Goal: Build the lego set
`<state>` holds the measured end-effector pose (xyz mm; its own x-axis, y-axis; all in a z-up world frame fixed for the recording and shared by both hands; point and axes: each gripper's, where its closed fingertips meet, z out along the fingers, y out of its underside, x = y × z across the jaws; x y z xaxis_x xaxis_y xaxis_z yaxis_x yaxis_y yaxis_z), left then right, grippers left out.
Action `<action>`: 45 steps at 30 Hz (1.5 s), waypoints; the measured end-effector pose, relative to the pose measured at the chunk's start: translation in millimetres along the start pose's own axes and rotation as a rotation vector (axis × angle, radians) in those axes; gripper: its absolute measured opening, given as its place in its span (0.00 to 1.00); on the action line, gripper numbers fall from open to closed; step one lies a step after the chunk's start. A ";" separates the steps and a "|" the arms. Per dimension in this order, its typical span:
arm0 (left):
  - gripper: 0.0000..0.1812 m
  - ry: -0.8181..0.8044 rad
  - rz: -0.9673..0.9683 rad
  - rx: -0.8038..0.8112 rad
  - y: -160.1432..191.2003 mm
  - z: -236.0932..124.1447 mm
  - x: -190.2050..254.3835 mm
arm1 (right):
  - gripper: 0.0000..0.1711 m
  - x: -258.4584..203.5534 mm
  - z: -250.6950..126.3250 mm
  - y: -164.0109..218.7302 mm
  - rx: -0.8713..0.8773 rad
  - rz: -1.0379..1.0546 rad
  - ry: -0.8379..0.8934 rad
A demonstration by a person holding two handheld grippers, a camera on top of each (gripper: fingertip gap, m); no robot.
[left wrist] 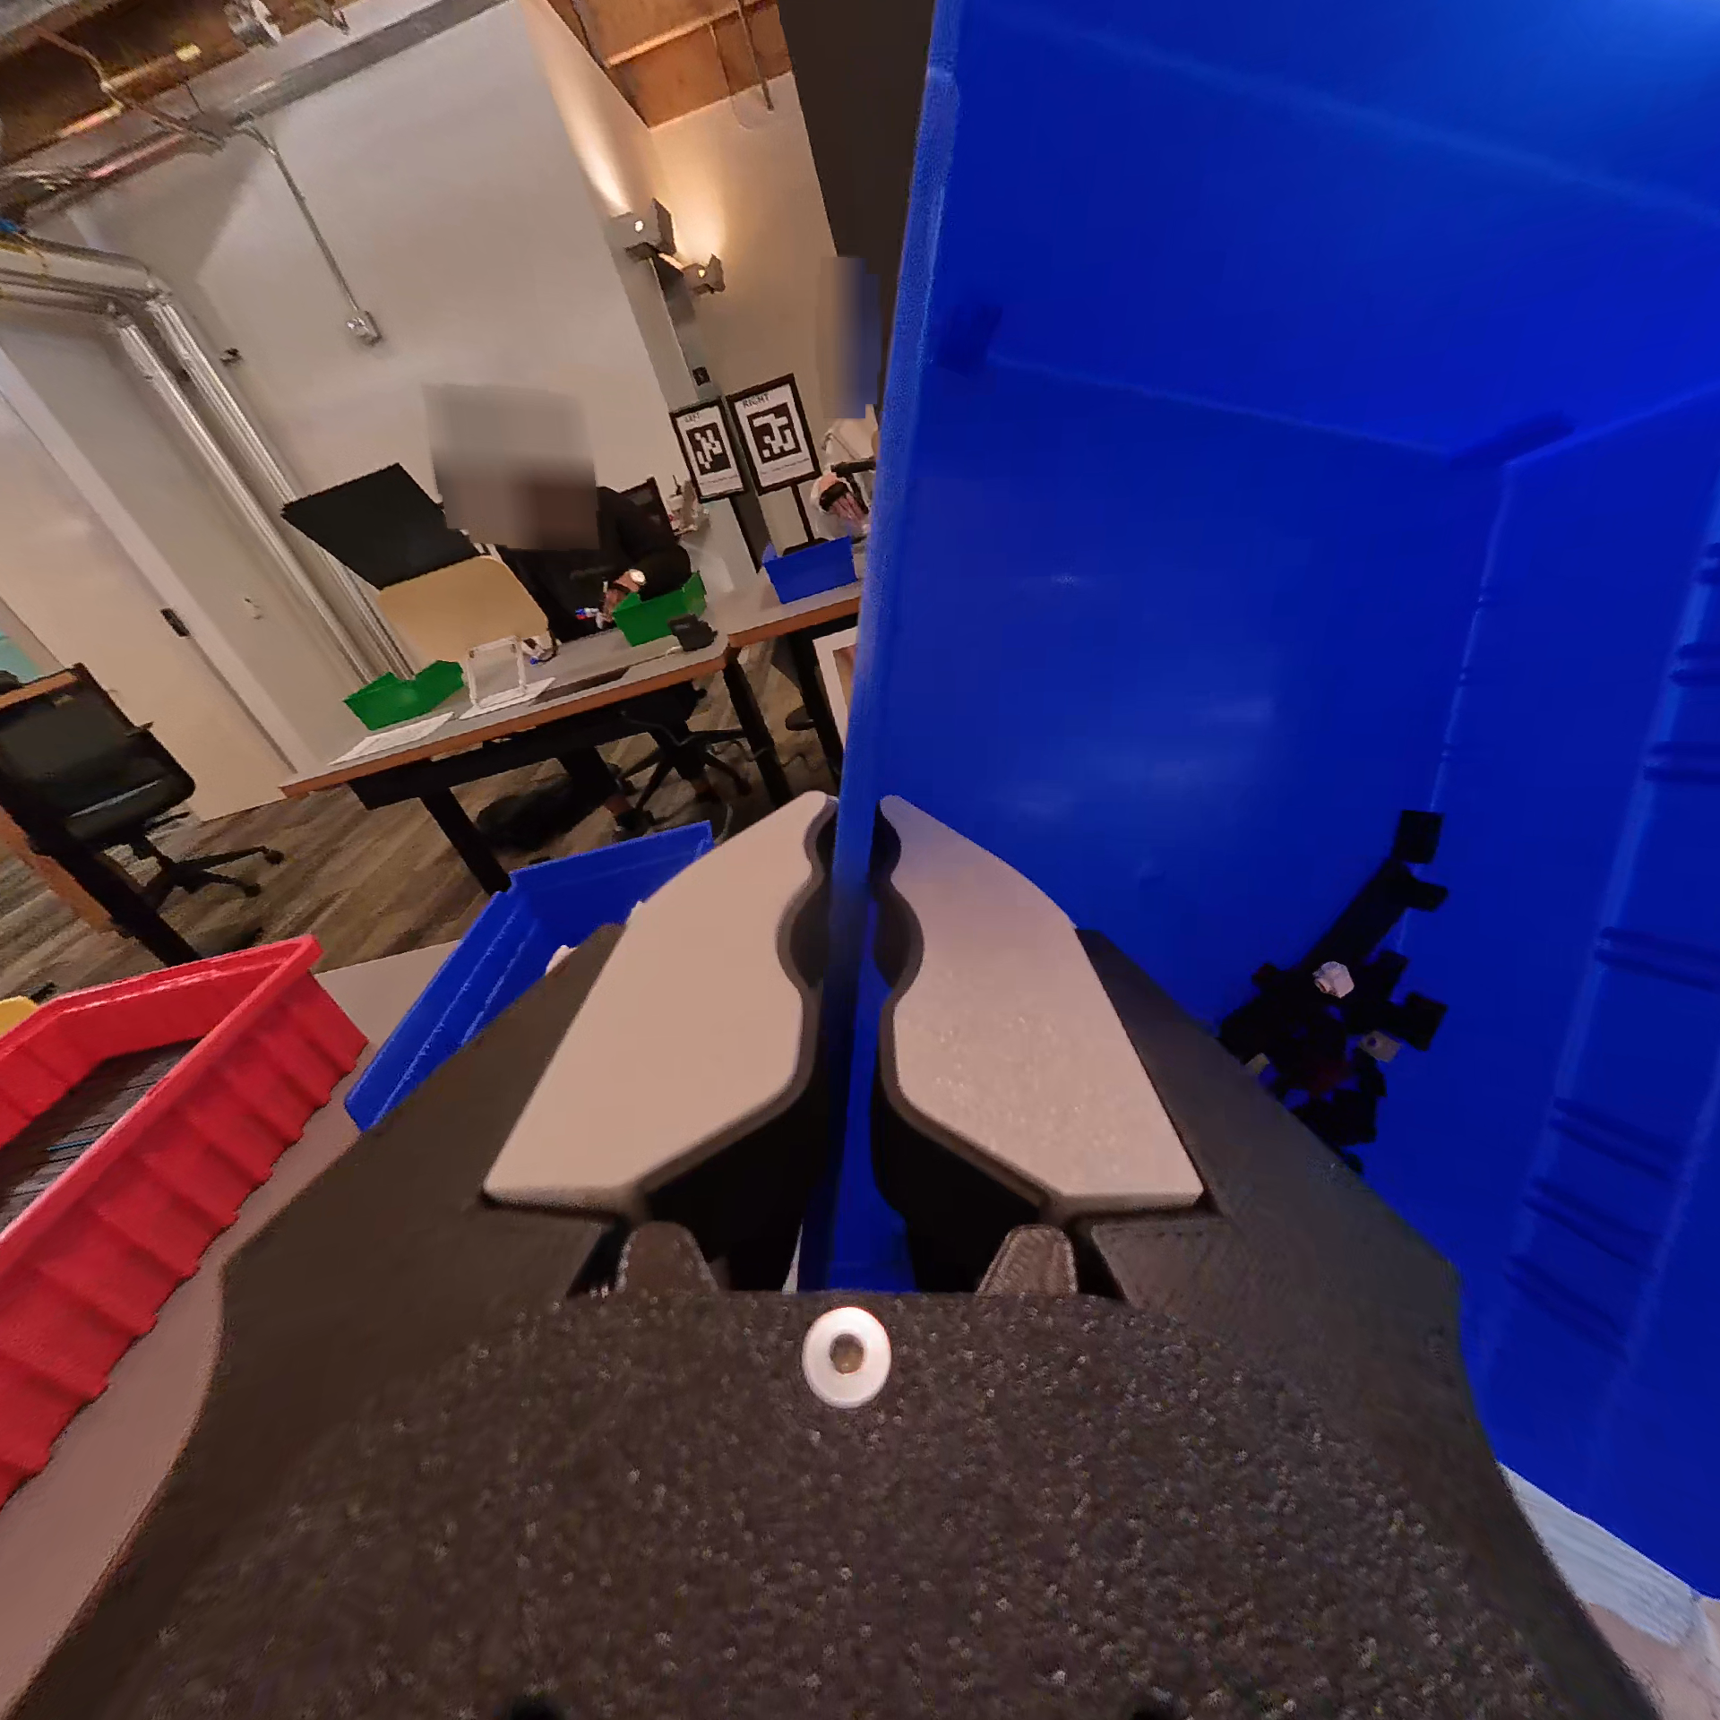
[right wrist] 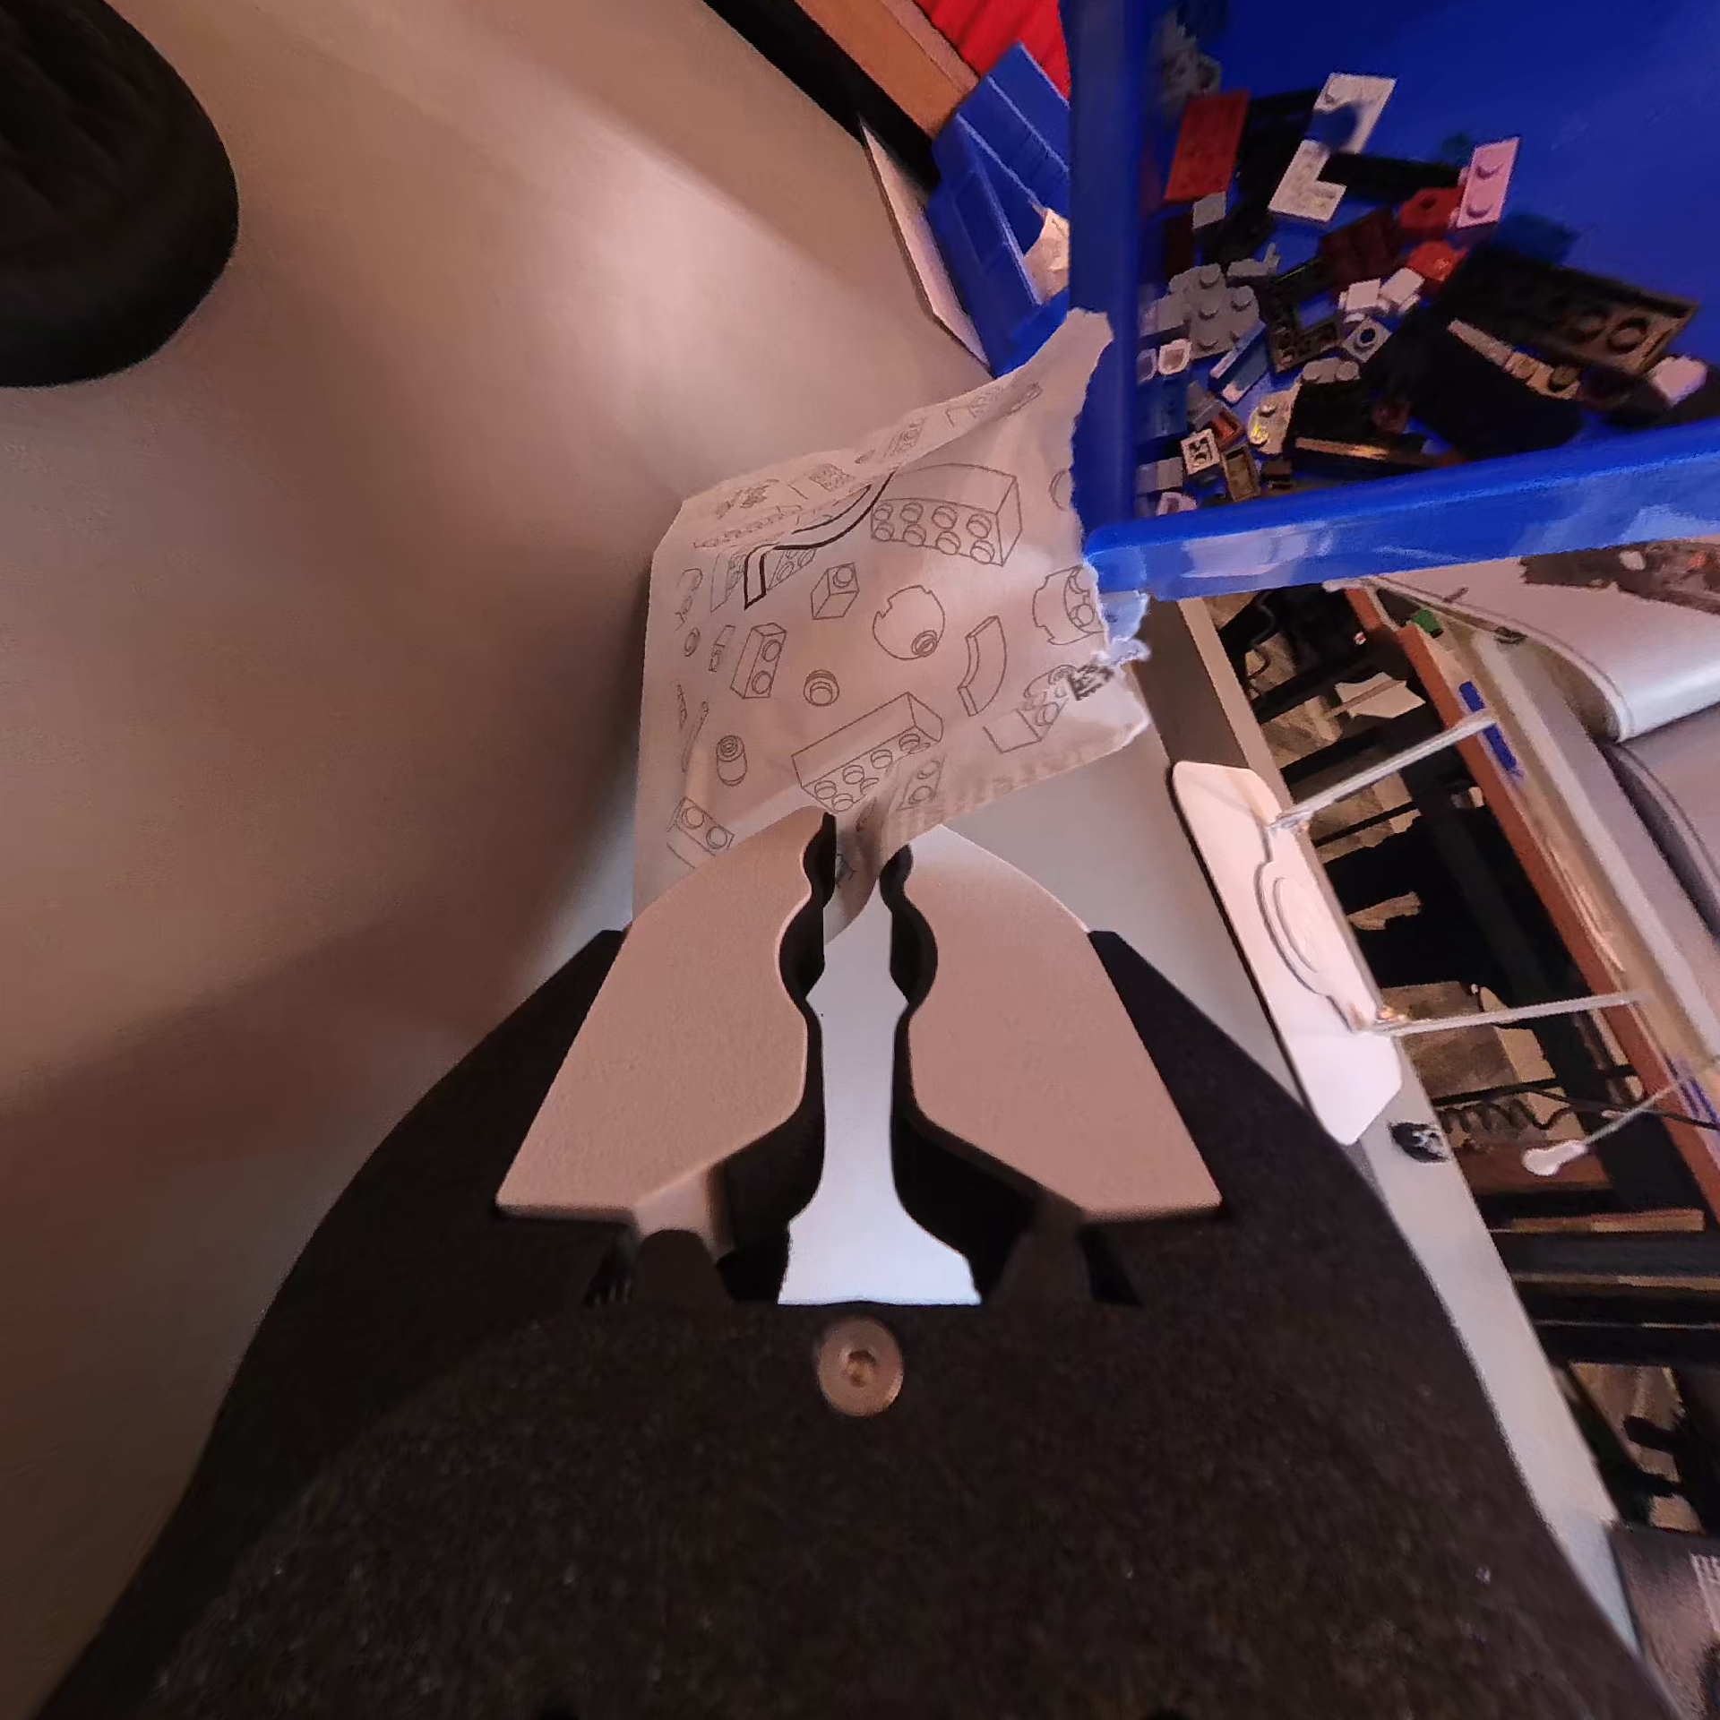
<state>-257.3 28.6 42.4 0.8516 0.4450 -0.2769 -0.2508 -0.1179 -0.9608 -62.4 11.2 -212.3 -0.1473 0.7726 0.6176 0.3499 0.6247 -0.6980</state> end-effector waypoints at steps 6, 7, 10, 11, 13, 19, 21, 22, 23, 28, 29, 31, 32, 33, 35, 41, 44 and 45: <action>0.02 -0.057 0.050 0.017 -2.8 -6.5 3.8 | 0.06 -3.2 1.2 -3.1 0.015 0.031 -0.017; 0.02 -0.067 0.053 0.019 -2.7 -7.3 4.2 | 0.06 -3.4 1.1 -3.5 0.018 0.024 -0.013; 0.02 -0.089 0.076 0.032 -2.5 -10.5 5.6 | 0.06 -4.5 1.2 -3.6 0.016 0.024 -0.011; 0.02 -0.097 0.085 0.038 -3.2 -12.2 5.8 | 0.06 -4.5 0.9 -4.1 0.020 0.025 -0.010; 0.03 -0.110 0.099 0.056 -6.5 -15.9 5.6 | 0.07 -3.1 0.2 -6.3 0.030 0.017 0.002; 0.03 -0.114 0.164 0.088 -14.5 -24.5 18.7 | 0.07 -1.5 0.8 -7.1 0.035 0.037 0.006; 0.03 -0.100 0.175 0.086 -13.7 -25.6 25.8 | 0.06 1.9 0.8 -5.9 0.036 0.062 0.008; 0.03 -0.094 0.183 0.092 -14.2 -26.6 29.7 | 0.06 3.4 0.8 -4.8 0.033 0.072 0.009; 0.02 -0.086 0.189 0.101 -15.2 -28.0 33.6 | 0.06 4.0 1.0 -3.7 0.029 0.079 0.009; 0.02 -0.048 0.214 0.107 -17.0 -28.7 48.7 | 0.06 3.0 1.2 -2.9 0.025 0.071 0.005; 0.02 -0.039 0.218 0.100 -16.2 -27.1 50.7 | 0.06 2.6 0.8 -3.2 0.026 0.070 0.004; 0.02 -0.030 0.234 0.091 -15.5 -24.1 53.1 | 0.07 2.9 -0.2 -4.3 0.028 0.061 0.008; 0.02 -0.025 0.237 0.087 -15.4 -23.2 54.1 | 0.07 3.2 -0.4 -4.2 0.025 0.059 0.011; 0.02 -0.021 0.238 0.085 -15.8 -22.7 54.7 | 0.07 3.5 -0.6 -4.0 0.024 0.057 0.012; 0.02 -0.021 0.246 0.090 -17.8 -22.8 55.9 | 0.07 4.3 -0.7 -3.9 0.025 0.048 0.018; 0.02 -0.013 0.294 0.144 -30.2 -30.6 66.3 | 0.06 9.4 -0.2 -0.5 0.016 0.034 0.049; 0.02 -0.026 0.315 0.196 -37.7 -36.7 68.1 | 0.05 15.8 -0.8 4.4 0.011 0.077 0.056; 0.02 -0.031 0.320 0.210 -39.6 -38.1 68.3 | 0.05 17.1 -0.7 6.0 0.009 0.089 0.054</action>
<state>-171.7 29.9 61.1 0.7018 0.4420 -0.5587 -0.5928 -0.0725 -0.8020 -62.2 28.1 -205.7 -0.0658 0.8182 0.5711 0.3512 0.5547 -0.7543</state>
